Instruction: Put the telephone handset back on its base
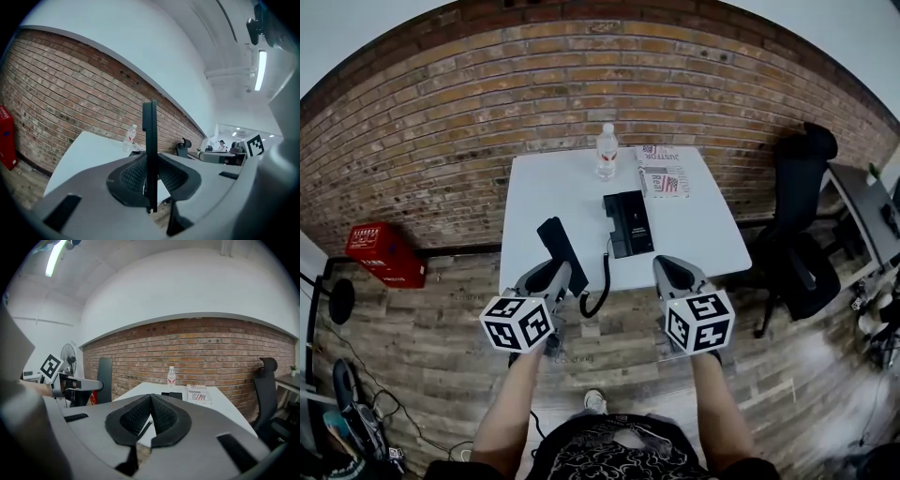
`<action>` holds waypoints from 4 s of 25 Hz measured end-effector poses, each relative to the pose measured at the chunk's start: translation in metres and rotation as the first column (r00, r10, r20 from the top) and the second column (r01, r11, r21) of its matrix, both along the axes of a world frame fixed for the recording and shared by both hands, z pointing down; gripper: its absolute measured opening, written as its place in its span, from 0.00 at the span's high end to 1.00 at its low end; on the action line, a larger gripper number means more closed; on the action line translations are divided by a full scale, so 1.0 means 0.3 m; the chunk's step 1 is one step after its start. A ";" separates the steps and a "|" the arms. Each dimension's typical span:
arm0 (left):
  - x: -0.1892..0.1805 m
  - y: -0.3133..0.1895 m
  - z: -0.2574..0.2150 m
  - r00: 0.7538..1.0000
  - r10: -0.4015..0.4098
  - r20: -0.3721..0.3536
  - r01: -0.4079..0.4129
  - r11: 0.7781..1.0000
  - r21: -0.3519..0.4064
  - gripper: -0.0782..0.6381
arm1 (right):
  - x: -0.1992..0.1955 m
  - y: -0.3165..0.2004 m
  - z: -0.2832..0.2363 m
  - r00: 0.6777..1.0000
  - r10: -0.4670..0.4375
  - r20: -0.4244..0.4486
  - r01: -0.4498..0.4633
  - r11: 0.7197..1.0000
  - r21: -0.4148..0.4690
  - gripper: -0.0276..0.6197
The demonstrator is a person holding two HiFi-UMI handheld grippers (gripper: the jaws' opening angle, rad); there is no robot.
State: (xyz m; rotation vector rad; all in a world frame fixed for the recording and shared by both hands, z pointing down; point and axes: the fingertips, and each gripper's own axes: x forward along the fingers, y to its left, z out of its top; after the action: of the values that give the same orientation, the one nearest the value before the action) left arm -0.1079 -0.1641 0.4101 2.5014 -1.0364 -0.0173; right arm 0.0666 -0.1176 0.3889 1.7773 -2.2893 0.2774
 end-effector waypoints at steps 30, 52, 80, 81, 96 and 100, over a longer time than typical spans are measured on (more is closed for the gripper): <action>0.256 -0.244 0.179 0.965 0.251 -0.069 -0.259 0.953 -0.156 0.79 | 0.085 -0.299 0.084 1.000 -0.018 0.024 0.018 1.000 -0.004 0.95; 0.504 -0.457 0.353 0.870 0.402 -0.286 -0.483 0.811 -0.331 0.79 | 0.212 -0.548 0.154 0.995 -0.087 0.042 0.089 0.995 -0.053 0.95; 0.582 -0.568 0.513 0.800 0.452 -0.394 -0.598 0.658 -0.459 0.79 | 0.252 -0.694 0.250 0.990 -0.134 0.031 0.137 0.983 -0.124 0.95; 0.583 -0.570 0.517 0.800 0.452 -0.394 -0.598 0.655 -0.462 0.79 | 0.257 -0.698 0.251 0.991 -0.133 0.031 0.136 0.983 -0.125 0.95; 0.587 -0.580 0.550 0.791 0.435 -0.430 -0.610 0.619 -0.495 0.79 | 0.256 -0.725 0.276 0.989 -0.147 0.033 0.150 0.978 -0.142 0.95; 0.587 -0.581 0.551 0.793 0.430 -0.431 -0.607 0.614 -0.505 0.79 | 0.249 -0.728 0.273 0.988 -0.152 0.034 0.155 0.978 -0.141 0.95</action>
State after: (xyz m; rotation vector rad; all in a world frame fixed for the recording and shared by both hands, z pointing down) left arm 0.0682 -0.3385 0.5753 1.9944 -0.0990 0.1399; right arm 0.1412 -0.3360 0.4708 1.5275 -2.3422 0.4238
